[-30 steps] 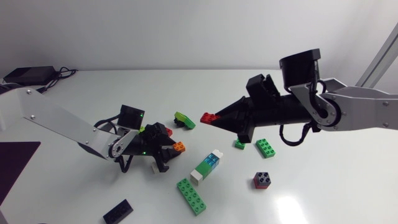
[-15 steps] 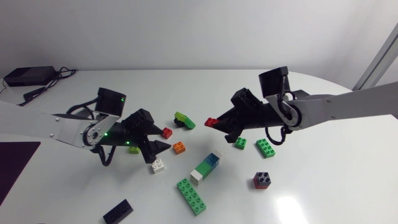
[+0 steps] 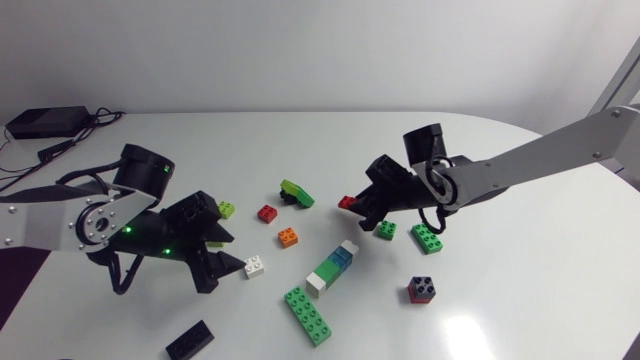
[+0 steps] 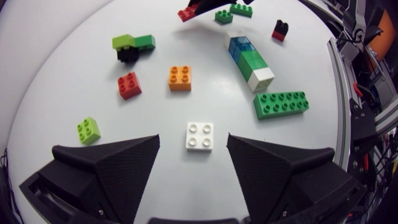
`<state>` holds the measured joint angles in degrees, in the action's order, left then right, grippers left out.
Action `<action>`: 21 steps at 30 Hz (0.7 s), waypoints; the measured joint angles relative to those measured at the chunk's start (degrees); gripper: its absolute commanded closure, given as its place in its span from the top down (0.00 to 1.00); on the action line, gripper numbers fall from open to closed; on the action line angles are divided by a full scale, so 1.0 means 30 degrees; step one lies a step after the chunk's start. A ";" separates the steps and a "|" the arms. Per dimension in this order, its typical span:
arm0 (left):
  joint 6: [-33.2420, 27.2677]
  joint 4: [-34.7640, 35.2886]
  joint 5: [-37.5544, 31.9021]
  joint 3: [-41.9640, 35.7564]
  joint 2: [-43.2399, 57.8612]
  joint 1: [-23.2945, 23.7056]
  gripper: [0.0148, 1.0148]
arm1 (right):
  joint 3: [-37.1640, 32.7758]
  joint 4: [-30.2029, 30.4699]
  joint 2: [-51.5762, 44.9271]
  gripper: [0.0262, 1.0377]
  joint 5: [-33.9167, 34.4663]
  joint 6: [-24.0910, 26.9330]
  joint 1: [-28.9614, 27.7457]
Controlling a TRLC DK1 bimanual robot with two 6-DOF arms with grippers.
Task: Separate the duplo bricks
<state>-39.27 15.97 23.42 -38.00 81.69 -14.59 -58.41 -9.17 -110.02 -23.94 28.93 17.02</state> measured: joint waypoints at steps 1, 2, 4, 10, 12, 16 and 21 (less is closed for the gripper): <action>-0.0036 0.0306 -0.0117 0.0197 -0.0138 -0.0073 0.74 | -0.0007 -0.0015 -0.0168 0.27 0.0095 0.0102 0.0029; -0.0051 0.0532 -0.0313 0.0372 -0.0284 -0.0182 0.74 | -0.0007 -0.0015 -0.0386 0.27 0.0182 0.0160 0.0073; -0.0044 0.0882 -0.0656 0.0845 -0.0648 -0.0452 0.74 | -0.0087 -0.0015 -0.0714 0.27 0.0372 0.0233 0.0146; 0.0182 0.1581 -0.1843 0.1610 -0.1399 -0.0918 0.74 | -0.0576 -0.0015 -0.1260 0.28 0.0867 0.0270 0.0335; 0.0437 0.1887 -0.2251 0.1712 -0.1581 -0.0933 0.74 | -0.0765 0.0029 -0.1464 0.33 0.1100 0.0379 0.0430; 0.0852 0.2849 -0.2754 0.1741 -0.2157 -0.1086 0.74 | -0.1297 0.0131 -0.1858 0.52 0.1552 0.0612 0.0736; 0.1588 0.4714 -0.3271 0.1741 -0.3198 -0.1588 0.76 | -0.1377 0.0590 -0.1996 0.82 0.1894 0.0678 0.0896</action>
<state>-34.50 30.11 13.61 -32.77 72.10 -19.35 -62.54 -7.40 -116.01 -18.26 30.96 19.70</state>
